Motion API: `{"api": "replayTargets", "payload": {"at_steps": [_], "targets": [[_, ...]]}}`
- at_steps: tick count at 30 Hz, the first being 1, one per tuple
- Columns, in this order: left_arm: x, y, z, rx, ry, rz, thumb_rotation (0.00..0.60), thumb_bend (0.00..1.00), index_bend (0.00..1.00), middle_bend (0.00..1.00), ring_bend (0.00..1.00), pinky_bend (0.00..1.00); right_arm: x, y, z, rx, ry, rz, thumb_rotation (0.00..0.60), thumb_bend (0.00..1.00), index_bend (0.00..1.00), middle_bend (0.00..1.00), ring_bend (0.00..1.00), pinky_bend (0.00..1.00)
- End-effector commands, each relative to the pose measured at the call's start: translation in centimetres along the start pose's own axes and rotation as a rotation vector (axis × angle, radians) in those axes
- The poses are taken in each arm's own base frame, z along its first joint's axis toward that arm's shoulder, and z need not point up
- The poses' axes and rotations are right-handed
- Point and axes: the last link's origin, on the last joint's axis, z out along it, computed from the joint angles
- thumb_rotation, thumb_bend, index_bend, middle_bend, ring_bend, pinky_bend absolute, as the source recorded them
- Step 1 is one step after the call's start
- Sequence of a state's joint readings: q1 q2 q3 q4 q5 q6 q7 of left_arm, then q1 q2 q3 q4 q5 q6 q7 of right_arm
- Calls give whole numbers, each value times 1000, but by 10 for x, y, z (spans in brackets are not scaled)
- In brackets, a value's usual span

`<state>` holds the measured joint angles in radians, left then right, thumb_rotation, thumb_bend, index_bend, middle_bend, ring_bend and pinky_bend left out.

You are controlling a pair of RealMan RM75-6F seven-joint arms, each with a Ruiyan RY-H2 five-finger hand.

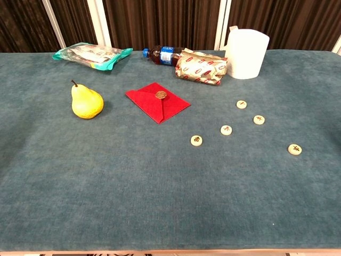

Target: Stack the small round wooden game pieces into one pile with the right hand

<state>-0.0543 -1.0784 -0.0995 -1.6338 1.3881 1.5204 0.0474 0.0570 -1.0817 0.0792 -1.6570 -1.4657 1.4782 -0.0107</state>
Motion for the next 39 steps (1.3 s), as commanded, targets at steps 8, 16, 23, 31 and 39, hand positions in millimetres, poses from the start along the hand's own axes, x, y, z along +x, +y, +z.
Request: {"api": "replayTargets", "payload": {"at_steps": [8,16,23,31,39], "targets": [[2,-2,0,5,6,-7,600,164,109,6,0,17,23,-24,54,75,-172,15,600,343,2,0,8,40],[-1,-3,2,12,-2,1,600,164,109,6,0,17,31,-84,117,143,-202,65,600,344,82,0,8,40],[0,-6,2,28,3,-3,600,164,109,6,0,12,2,-132,163,130,-256,131,600,343,153,0,8,40],[0,-7,3,33,1,-6,600,164,109,6,0,10,-35,-181,203,44,-268,162,600,343,214,0,8,40],[-1,-4,2,21,1,-4,600,164,109,6,0,11,-71,-205,218,-17,-320,117,600,344,252,0,9,40]]}}
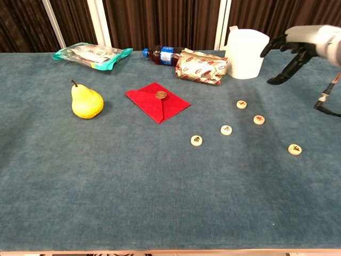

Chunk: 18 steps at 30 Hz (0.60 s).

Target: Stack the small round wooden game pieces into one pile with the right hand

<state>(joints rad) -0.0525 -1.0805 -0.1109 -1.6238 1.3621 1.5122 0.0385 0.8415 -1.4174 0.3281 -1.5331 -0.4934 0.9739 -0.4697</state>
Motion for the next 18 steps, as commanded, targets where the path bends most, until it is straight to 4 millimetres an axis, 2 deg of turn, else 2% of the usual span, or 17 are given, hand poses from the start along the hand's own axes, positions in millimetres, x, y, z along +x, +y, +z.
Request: {"api": "replayTargets", "payload": {"at_steps": [1,9,18], "targets": [[-1,2,0,-11,-3,1,600,164,109,6,0,11,-15,-8,11,-38,-19,-24,600,344,263,0,9,40],[-4,7,-1,-28,-15,11,600,164,109,6,0,11,-36,-19,24,-91,-30,-19,600,344,335,0,8,40],[-4,9,-2,-31,-10,17,600,164,109,6,0,11,-55,-26,41,-121,-21,-47,600,344,356,0,8,40]]}}
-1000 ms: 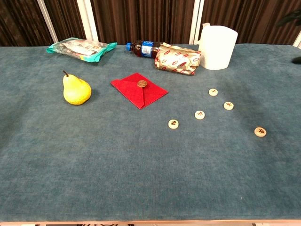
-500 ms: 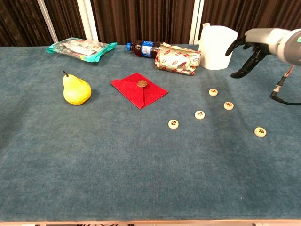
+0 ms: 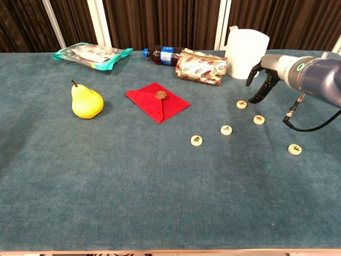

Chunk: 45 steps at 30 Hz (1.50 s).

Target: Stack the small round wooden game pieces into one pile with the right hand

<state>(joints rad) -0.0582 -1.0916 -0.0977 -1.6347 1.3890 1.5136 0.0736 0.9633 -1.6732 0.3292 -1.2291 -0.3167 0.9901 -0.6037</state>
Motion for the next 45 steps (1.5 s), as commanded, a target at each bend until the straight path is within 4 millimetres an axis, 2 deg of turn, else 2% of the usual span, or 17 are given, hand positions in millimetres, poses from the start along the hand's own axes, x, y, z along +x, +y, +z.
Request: {"api": "replayTargets", "payload": {"at_steps": [1,9,25,45], "targets": [[0,0,-1,2,3,0,600,164,109,6,0,11,-5,-6,4,4,8,5,600,343,363,0,8,40],[0,1,-2,3,4,7,600,164,109,6,0,11,-16,-11,14,-21,-10,-25,600,344,379,0,9,40],[1,-1,-2,12,11,7,600,164,109,6,0,11,-22,-14,26,-53,7,-21,600,344,455,0,9,40],[2,-3,-2,19,13,3,600,164,109,6,0,11,-32,-20,33,-61,2,-20,600,343,489,0,8,40]]}}
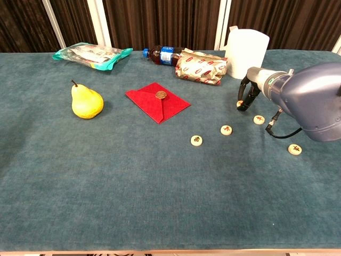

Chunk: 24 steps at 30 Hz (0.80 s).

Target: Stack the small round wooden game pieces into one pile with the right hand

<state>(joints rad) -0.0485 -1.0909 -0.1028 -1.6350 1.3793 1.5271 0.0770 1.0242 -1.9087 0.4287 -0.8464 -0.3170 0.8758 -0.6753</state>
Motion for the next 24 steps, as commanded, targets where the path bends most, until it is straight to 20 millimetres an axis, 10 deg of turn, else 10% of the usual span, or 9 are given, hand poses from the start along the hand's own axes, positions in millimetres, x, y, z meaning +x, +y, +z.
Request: {"api": "replayTargets", "payload": {"at_steps": [1,24], "targets": [[0,0,0,0,-1,0,600,164,109,6,0,11,0,-2,1,3,2,0,600,344,490,0,8,40],[0,-2,1,10,-1,0,600,164,109,6,0,11,-1,1,5,-13,-3,-16,600,343,490,0,9,40]]}}
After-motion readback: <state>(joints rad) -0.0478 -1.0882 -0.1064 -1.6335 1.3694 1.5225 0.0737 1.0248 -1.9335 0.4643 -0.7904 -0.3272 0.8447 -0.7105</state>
